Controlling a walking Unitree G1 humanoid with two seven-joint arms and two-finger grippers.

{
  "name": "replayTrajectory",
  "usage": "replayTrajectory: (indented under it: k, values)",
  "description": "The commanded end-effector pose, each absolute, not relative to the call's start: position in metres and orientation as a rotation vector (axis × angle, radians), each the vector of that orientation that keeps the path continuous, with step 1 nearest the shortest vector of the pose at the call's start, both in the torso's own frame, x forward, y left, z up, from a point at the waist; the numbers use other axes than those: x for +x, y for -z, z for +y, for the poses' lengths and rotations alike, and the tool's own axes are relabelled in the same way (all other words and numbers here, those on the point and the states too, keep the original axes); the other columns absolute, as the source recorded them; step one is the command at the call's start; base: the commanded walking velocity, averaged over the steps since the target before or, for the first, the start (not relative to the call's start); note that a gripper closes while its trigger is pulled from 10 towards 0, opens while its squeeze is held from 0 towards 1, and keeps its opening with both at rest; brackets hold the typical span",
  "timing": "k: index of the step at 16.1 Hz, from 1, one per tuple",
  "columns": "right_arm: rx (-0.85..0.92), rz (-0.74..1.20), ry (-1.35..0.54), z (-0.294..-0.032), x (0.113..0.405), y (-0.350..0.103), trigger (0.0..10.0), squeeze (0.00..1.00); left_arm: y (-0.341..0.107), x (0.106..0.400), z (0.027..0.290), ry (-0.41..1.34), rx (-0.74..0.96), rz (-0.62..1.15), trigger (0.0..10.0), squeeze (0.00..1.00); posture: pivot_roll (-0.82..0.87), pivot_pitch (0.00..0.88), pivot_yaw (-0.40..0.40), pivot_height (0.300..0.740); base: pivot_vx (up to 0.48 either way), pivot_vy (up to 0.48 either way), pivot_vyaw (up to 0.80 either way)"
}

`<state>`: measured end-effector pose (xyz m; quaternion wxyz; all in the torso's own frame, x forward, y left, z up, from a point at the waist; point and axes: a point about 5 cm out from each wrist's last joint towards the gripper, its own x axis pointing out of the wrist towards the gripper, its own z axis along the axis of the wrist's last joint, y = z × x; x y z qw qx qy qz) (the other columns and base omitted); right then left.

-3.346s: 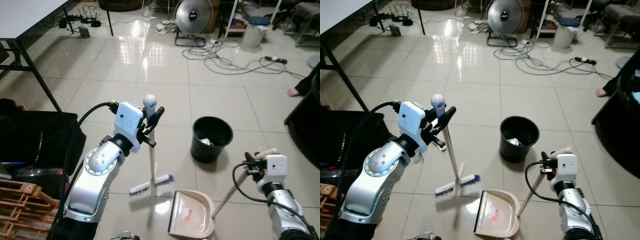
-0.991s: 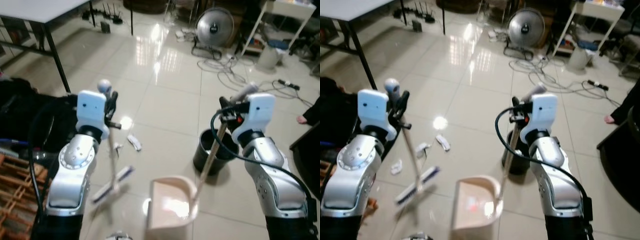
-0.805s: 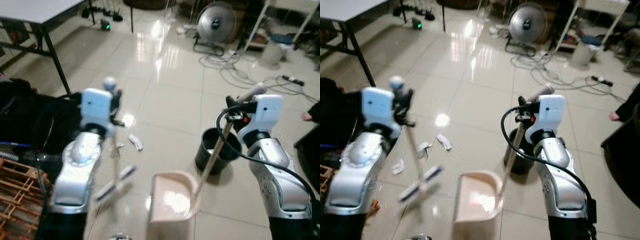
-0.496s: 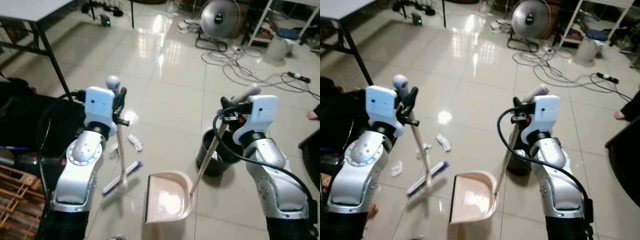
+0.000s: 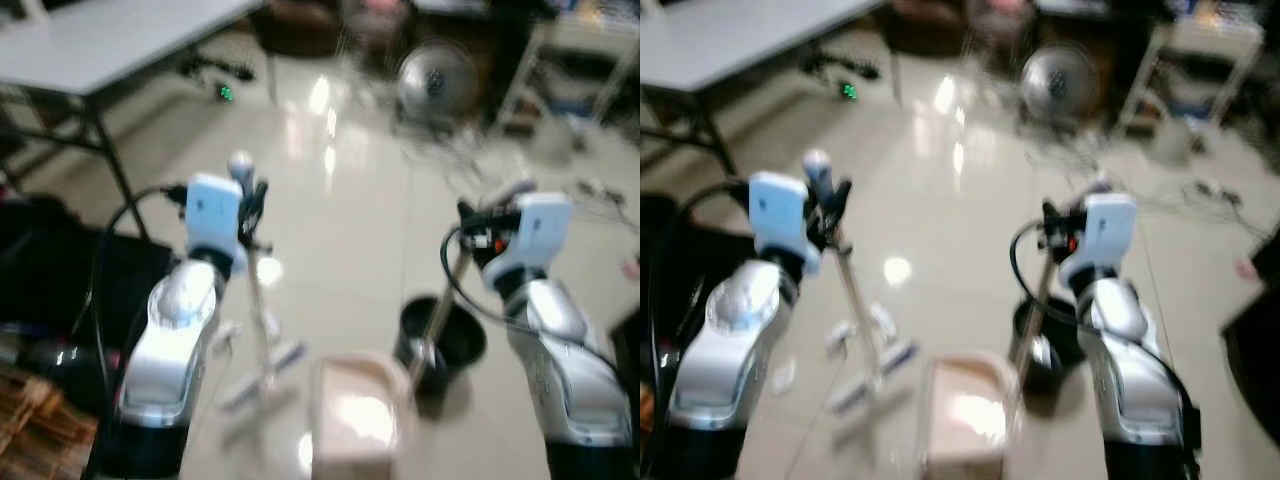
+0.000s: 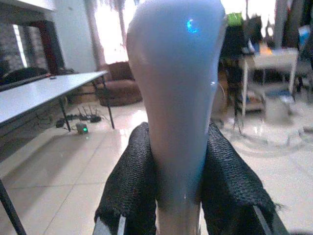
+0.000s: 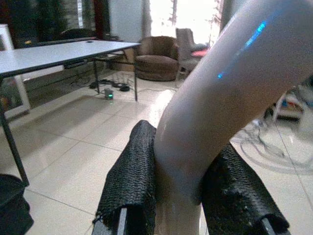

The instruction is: Sweep floor

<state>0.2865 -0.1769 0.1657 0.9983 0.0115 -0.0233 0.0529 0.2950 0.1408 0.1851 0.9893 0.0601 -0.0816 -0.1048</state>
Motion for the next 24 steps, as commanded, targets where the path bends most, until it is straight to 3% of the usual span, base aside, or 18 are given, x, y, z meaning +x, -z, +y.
replayTrajectory:
  k: [1,8,13,20,24]
  values:
    - [0.037,-0.107,-0.147,-0.167,0.288,-0.178,10.0,0.00,-0.195,0.296,0.152,0.170,0.173,-0.206,10.0,0.00,0.07,0.000,-0.065,0.740,0.428,0.000,0.00]
    - [0.062,-0.114,-0.162,-0.161,0.290,-0.177,10.0,0.00,-0.195,0.295,0.157,0.160,0.187,-0.207,10.0,0.00,0.09,0.000,-0.063,0.740,0.448,0.000,0.72]
    - [0.090,-0.112,-0.119,-0.166,0.286,-0.176,10.0,0.00,-0.196,0.300,0.152,0.195,0.197,-0.210,10.0,0.00,0.07,0.000,-0.042,0.740,0.452,0.000,0.00]
    - [0.107,-0.111,-0.089,-0.170,0.282,-0.174,10.0,0.00,-0.196,0.301,0.150,0.212,0.186,-0.206,10.0,0.00,0.06,0.003,-0.030,0.740,0.449,0.000,-0.75]
    - [0.109,-0.110,-0.078,-0.170,0.280,-0.172,10.0,0.00,-0.194,0.300,0.149,0.226,0.186,-0.200,10.0,0.00,0.06,0.006,-0.026,0.740,0.451,0.000,-0.13]
